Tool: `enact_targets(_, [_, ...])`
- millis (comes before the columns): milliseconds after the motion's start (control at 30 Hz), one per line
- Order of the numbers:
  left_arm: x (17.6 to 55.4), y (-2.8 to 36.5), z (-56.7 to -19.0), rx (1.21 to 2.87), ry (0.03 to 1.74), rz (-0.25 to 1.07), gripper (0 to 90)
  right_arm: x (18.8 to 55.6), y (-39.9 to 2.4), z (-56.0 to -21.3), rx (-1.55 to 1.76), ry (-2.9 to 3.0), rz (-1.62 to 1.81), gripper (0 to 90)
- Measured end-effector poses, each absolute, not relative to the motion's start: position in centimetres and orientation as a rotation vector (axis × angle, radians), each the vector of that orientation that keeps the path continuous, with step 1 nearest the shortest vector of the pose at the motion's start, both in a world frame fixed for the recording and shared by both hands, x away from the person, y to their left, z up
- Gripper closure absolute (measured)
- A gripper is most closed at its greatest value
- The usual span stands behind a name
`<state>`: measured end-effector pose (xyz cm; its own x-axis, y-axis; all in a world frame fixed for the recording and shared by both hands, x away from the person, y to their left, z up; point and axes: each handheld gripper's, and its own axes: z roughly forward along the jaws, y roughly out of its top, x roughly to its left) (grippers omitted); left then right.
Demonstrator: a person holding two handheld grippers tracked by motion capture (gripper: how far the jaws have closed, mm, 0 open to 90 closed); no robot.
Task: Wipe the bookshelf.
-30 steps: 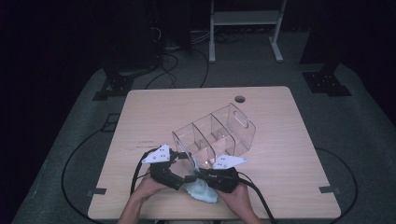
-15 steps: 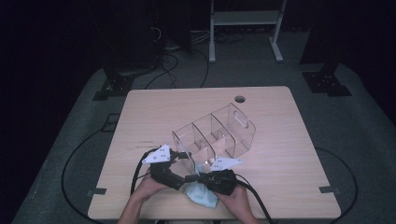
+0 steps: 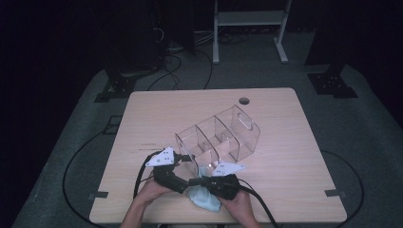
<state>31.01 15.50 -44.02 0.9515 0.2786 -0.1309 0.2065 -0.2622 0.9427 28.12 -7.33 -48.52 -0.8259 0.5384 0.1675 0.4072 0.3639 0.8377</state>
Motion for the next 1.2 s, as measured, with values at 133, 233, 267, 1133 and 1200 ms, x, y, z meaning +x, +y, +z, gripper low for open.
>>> enact_targets(133, [31.0, 15.5, -44.0, 1.845, 0.358, 0.068, 10.0, 28.6, -7.3, -49.8, 0.933, 2.558, 1.409, 82.3])
enact_targets(233, [31.0, 15.5, -44.0, 1.844, 0.359, 0.074, 10.0, 28.3, -7.7, -49.0, 0.938, 2.526, 1.452, 82.4])
enact_targets(267, [31.0, 15.5, -44.0, 1.844, 0.360, 0.080, 10.1, 28.1, -8.0, -48.7, 0.930, 2.515, 1.466, 82.3])
enact_targets(1133, [30.1, 14.3, -44.1, 1.901, 0.497, 0.362, 38.7, 29.6, -15.7, -41.8, 0.995, 2.196, 1.502, 82.0])
enact_targets(1200, [30.1, 14.4, -44.1, 1.900, 0.497, 0.367, 42.0, 29.7, -15.2, -41.8, 0.986, 2.206, 1.489, 82.0])
